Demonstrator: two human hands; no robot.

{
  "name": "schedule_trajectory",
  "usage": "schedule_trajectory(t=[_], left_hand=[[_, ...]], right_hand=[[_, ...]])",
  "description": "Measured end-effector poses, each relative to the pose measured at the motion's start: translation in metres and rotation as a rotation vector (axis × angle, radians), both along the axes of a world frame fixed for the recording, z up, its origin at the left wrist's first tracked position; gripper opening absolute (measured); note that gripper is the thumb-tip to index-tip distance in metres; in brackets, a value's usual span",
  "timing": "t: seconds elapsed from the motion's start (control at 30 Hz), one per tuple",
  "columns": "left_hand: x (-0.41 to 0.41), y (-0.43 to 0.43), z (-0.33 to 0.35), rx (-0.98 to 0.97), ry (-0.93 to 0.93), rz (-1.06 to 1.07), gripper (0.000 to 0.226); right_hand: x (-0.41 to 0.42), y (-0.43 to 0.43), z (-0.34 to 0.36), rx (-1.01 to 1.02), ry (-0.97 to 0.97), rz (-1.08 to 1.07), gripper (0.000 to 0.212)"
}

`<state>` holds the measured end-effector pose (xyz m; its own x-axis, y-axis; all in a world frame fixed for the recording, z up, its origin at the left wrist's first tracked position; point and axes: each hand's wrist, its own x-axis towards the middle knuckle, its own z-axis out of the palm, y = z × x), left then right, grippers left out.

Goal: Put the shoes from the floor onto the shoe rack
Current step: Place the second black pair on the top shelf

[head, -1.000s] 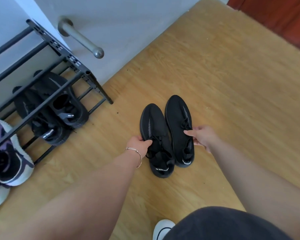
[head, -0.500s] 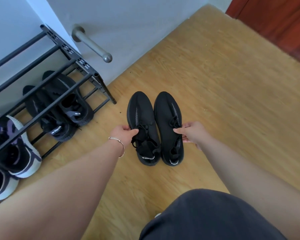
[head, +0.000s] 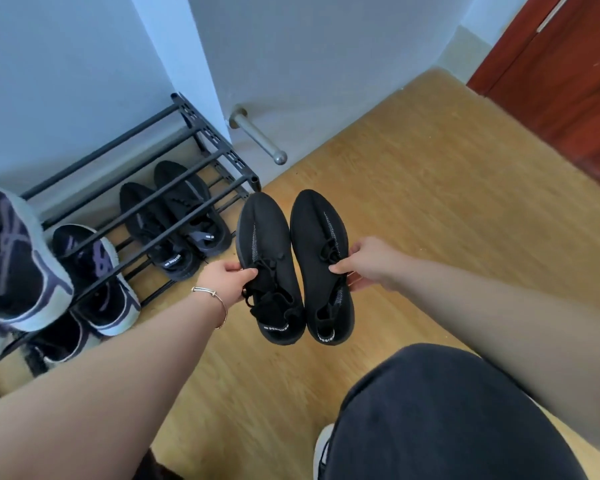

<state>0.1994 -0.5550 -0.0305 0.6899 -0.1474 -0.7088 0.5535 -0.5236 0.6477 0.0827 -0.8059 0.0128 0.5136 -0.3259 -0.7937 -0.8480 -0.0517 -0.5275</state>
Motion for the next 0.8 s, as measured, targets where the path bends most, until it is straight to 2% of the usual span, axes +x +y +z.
schedule_trajectory(t=[0.13,0.3,0.37,0.5,0.6,0.7,0.8], left_hand=[[0.002,0.032,0.020,-0.028,-0.002,0.051,0.005],[0.002,0.054,0.048,-0.019,-0.056,0.119,0.022],[0.002,0.055,0.055,-0.047,-0.064,0.140,0.008],[-0.006,0.037,0.060,-0.011,-0.070,0.074,0.020],[-0.008,0.025,0.045,0.000,-0.034,0.069,0.022],[-0.018,0.021,0.024,0.013,-0.018,0.020,0.047],[-0.028,0.017,0.012,0.048,-0.042,0.028,0.053]], right_hand=[[0.023,0.019,0.018,0.016,0.038,0.104,0.026],[0.049,0.032,0.042,-0.018,0.113,0.234,0.043],[0.056,0.038,0.050,0.010,0.127,0.237,0.046],[0.059,0.060,0.051,0.020,0.149,0.243,0.048],[0.062,0.072,0.034,-0.031,0.172,0.279,0.040],[0.066,0.069,0.018,-0.075,0.186,0.348,0.039],[0.066,0.065,0.008,-0.083,0.186,0.389,0.042]])
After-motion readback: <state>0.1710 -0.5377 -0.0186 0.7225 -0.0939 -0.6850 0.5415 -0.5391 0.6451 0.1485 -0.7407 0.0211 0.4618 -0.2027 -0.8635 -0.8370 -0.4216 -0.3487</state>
